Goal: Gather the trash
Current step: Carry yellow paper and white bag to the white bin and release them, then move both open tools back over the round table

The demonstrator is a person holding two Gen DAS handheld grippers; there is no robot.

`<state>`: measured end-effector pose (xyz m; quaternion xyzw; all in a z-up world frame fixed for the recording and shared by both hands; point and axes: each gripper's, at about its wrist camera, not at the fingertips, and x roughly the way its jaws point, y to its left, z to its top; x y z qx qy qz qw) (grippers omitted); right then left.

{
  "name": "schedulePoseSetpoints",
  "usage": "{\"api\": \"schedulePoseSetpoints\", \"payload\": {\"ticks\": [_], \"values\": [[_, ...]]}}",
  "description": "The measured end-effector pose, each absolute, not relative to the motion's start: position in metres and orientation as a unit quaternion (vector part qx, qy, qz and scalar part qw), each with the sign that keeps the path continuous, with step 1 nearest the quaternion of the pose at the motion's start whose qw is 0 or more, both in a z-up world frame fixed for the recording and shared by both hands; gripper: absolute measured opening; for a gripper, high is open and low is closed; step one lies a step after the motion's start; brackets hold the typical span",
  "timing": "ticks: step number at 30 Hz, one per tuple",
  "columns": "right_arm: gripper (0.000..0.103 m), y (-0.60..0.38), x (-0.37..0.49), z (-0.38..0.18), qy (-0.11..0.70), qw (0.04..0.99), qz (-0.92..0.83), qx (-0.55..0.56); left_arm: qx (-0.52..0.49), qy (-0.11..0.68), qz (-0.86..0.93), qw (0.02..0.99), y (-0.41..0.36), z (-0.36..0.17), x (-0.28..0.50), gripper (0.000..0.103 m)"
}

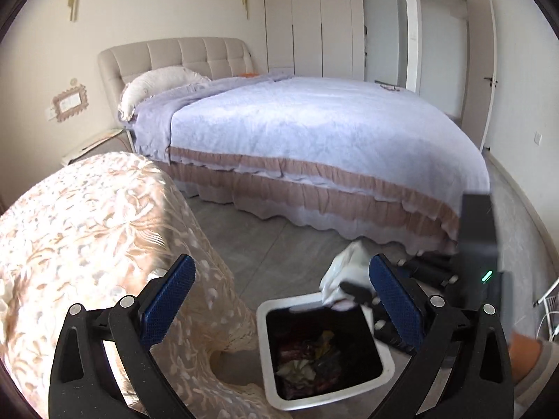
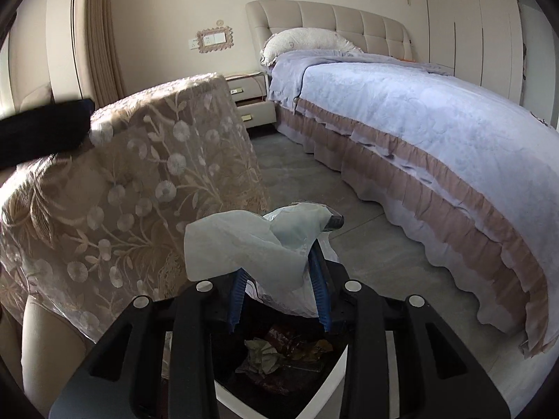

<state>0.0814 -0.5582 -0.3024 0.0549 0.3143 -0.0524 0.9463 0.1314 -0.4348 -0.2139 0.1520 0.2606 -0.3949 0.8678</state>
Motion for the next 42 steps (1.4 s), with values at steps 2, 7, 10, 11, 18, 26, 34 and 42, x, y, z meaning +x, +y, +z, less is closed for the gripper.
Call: {"api": "schedulePoseSetpoints", "payload": {"ticks": [2,7,10,11,18,26,34,42], "values": [[0.052,-0.551,0.086,-0.312,0.327,0.943,-0.046,0.039,0.149,0.256,-0.396,0.869,-0.433,-0.21,0.131,0.098],[0.099,-0.534,0.094,-0.322,0.361,0.932,-0.02,0.002,0.139,0.244,-0.4,0.873,-0.426,-0.201,0.127,0.098],[0.099,-0.529,0.093,-0.311,0.347,0.938,-0.029,-0.007,0.14,0.227,-0.386,0.883,-0.415,-0.191,0.122,0.098],[0.099,-0.528,0.092,-0.304,0.336,0.941,-0.034,-0.011,0.14,0.222,-0.38,0.887,-0.411,-0.186,0.121,0.098],[0.099,-0.509,0.077,-0.215,0.196,0.978,-0.064,-0.042,0.108,0.207,-0.311,0.921,-0.358,-0.148,0.13,0.098],[0.099,-0.448,0.078,-0.14,0.1,0.993,0.003,-0.061,0.071,0.195,-0.219,0.954,-0.27,-0.116,0.147,0.098],[0.099,-0.374,0.108,-0.111,0.083,0.989,0.088,-0.083,0.047,0.187,-0.158,0.968,-0.187,-0.093,0.165,0.098],[0.099,-0.303,0.149,-0.106,0.112,0.977,0.151,-0.103,0.045,0.195,-0.099,0.975,-0.12,-0.092,0.195,0.098]]}}
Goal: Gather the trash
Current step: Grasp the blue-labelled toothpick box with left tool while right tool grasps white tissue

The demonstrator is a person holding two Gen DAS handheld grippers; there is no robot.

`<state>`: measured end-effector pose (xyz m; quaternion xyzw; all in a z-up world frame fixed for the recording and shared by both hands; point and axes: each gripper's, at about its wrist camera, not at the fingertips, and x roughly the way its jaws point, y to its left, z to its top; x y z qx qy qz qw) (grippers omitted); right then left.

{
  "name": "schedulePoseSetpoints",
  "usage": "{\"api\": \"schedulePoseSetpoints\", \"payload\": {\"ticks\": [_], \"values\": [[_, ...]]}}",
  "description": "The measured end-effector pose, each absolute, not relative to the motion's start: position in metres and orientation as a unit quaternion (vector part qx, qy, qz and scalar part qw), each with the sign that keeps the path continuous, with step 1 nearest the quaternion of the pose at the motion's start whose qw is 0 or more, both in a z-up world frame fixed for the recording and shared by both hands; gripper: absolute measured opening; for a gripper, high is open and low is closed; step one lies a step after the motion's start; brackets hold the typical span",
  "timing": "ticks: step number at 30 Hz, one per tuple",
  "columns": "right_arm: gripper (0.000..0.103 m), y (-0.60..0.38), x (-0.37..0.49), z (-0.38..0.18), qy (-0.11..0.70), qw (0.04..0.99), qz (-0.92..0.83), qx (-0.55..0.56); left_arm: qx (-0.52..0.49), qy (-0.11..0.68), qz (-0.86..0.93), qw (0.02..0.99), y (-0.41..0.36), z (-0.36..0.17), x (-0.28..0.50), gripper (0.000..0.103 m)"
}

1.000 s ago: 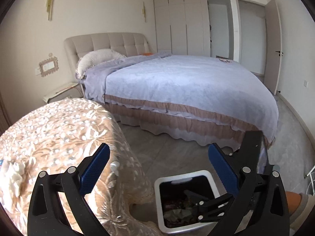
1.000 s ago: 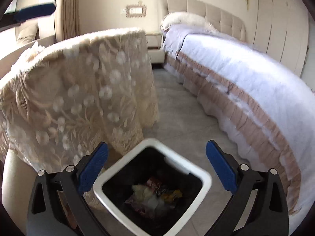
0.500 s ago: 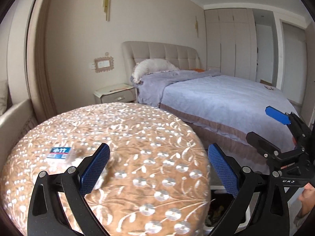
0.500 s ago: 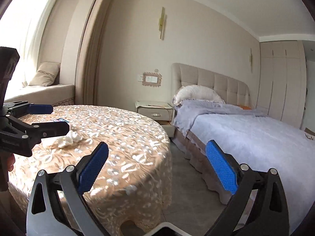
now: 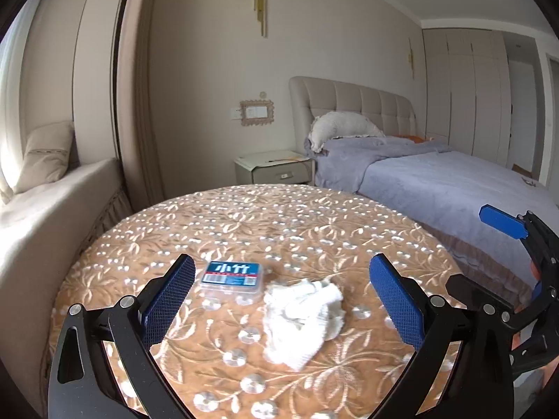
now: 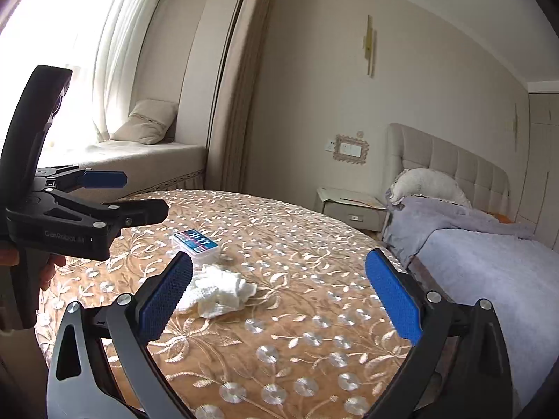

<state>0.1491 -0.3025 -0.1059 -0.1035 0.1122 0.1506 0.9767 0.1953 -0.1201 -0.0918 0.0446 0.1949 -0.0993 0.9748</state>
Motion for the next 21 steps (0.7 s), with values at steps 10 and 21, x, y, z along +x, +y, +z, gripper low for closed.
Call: {"api": "schedulePoseSetpoints", "payload": {"ticks": [10,21], "values": [[0.099,-0.246,0.204,-0.12,0.157,0.966,0.175,-0.112,0.047,0.26,-0.068,0.962,-0.067,-0.132,0.271,0.098],[0.099,-0.226,0.257,-0.146,0.251,0.947,0.156,-0.125,0.076,0.351,-0.124,0.925,-0.077,-0.17,0.341,0.098]]}}
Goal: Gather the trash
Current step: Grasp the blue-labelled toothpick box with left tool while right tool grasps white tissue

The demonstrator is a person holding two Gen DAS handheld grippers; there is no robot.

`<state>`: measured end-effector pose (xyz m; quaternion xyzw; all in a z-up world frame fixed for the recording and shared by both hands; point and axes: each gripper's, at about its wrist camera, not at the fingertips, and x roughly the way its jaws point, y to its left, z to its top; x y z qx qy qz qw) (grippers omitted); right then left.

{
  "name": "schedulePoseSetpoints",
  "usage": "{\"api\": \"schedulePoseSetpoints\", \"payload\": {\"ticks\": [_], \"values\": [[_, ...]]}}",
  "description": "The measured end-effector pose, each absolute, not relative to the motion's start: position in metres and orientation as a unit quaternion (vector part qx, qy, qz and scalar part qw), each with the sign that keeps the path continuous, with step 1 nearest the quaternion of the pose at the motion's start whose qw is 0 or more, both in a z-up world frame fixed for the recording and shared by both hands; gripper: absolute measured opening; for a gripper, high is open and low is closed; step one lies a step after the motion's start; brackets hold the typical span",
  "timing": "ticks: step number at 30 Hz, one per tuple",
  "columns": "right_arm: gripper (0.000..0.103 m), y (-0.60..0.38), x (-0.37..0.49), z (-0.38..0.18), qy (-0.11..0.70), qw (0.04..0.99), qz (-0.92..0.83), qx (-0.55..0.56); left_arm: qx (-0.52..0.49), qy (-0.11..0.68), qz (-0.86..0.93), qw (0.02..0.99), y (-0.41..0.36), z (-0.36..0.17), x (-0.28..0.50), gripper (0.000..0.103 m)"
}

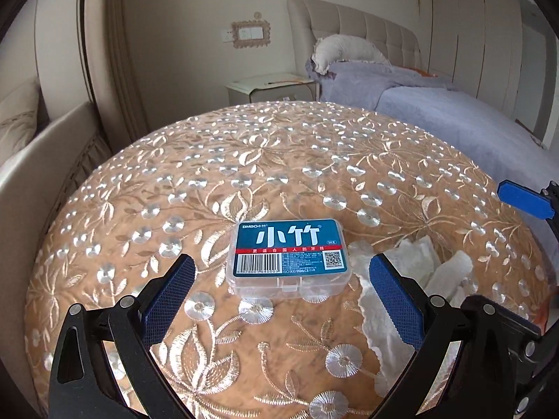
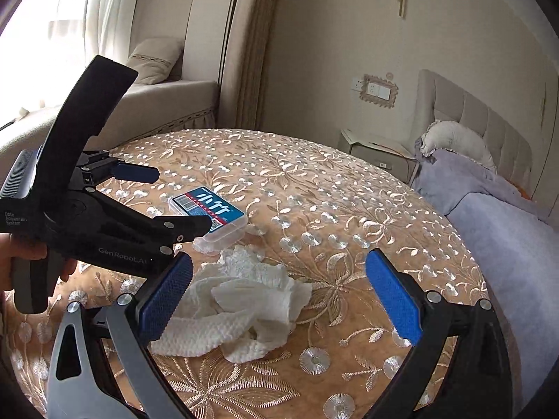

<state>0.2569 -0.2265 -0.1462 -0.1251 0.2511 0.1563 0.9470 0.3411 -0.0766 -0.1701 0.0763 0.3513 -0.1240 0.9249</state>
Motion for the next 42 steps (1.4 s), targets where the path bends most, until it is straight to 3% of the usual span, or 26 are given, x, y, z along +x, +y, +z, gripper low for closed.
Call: {"api": "schedulePoseSetpoints", "payload": {"ticks": [15,18,33,42], "values": [[0.099,-0.228,0.282,-0.164,0.296,0.929,0.15,-0.166,0.092,0.421,-0.152,0.889,-0.089,-0.198,0.386,0.097],[0.099,-0.227,0.284,-0.165,0.301,0.926,0.157,-0.167,0.089,0.427,-0.164,0.885,-0.092,-0.2,0.388,0.086],[0.099,-0.206,0.285,-0.165,0.303,0.913,0.195,-0.19,0.074,0.327,-0.131,0.933,-0.07,-0.137,0.34,0.085],[0.099,-0.197,0.305,-0.189,0.371,0.882,0.216,-0.194,0.061,0.321,-0.114,0.938,-0.053,-0.131,0.315,0.085]]}}
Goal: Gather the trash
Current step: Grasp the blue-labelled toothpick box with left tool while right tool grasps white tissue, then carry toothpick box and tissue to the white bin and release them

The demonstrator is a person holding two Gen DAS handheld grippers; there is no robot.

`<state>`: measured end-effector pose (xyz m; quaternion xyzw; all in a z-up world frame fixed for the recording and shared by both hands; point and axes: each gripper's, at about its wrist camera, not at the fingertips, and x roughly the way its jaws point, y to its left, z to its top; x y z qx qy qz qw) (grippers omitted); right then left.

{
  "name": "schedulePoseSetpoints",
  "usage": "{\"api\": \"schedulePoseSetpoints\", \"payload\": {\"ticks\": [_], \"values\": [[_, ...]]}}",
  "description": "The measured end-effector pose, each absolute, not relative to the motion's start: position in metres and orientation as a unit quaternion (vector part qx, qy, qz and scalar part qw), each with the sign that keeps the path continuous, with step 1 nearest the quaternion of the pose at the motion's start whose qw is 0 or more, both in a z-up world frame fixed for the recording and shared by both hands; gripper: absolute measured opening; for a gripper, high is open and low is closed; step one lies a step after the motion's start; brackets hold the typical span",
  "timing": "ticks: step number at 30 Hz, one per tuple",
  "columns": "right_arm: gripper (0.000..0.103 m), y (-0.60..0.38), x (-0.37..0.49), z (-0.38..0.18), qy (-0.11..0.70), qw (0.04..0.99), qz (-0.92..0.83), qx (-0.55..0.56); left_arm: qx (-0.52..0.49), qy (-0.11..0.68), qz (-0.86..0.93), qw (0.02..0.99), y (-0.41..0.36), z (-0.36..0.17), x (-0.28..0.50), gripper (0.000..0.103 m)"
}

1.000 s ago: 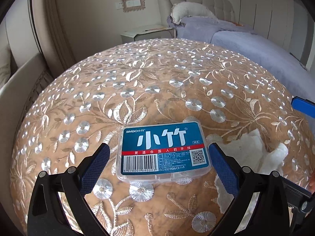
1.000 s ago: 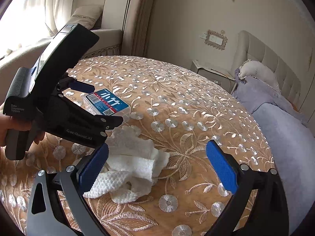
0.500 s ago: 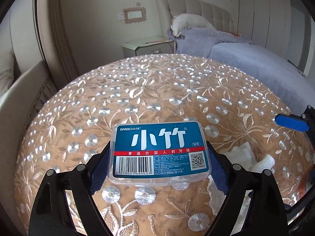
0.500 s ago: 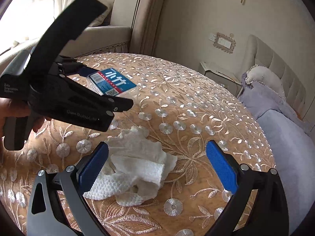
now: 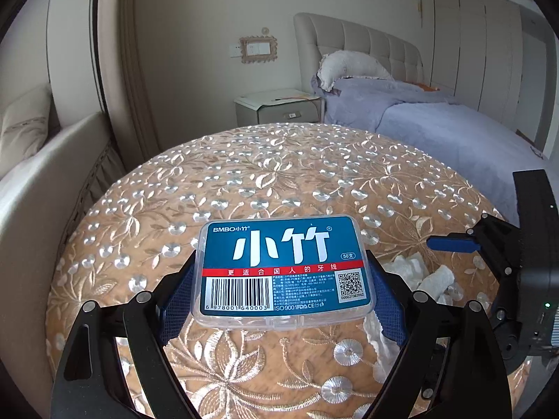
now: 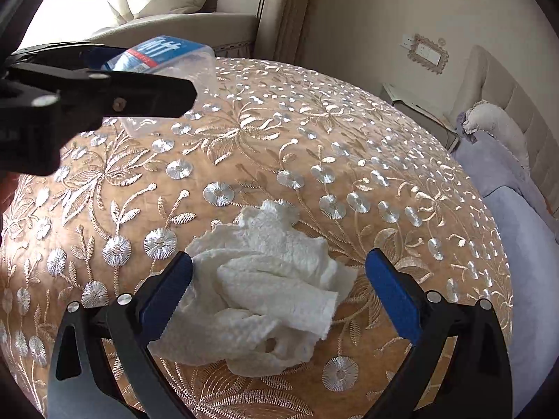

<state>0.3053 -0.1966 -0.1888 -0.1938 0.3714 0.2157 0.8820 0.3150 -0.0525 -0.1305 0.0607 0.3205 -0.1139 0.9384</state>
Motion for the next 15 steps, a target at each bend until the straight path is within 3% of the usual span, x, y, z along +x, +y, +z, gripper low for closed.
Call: {"api": "schedulePoseSetpoints", "payload": {"ticks": [2,6,7,9,11,15], "values": [[0.098,-0.196,0.309,-0.193,0.387,0.874,0.225,-0.188,0.06,0.322,-0.113,0.938,-0.05,-0.13,0.311,0.085],[0.07,-0.19,0.305,-0.195,0.394,0.864,0.251,-0.187,0.054,0.323,-0.109,0.939,-0.045,-0.129,0.301,0.085],[0.06,-0.188,0.301,-0.195,0.391,0.863,0.256,-0.192,0.052,0.322,-0.108,0.939,-0.044,-0.127,0.298,0.085],[0.024,-0.182,0.293,-0.193,0.392,0.856,0.277,-0.192,0.051,0.319,-0.106,0.941,-0.043,-0.124,0.291,0.085],[0.017,-0.177,0.284,-0.192,0.386,0.856,0.278,-0.201,0.05,0.313,-0.105,0.943,-0.042,-0.12,0.283,0.085],[0.015,-0.184,0.263,-0.168,0.342,0.878,0.265,-0.204,0.054,0.301,-0.103,0.946,-0.046,-0.11,0.265,0.085]]}}
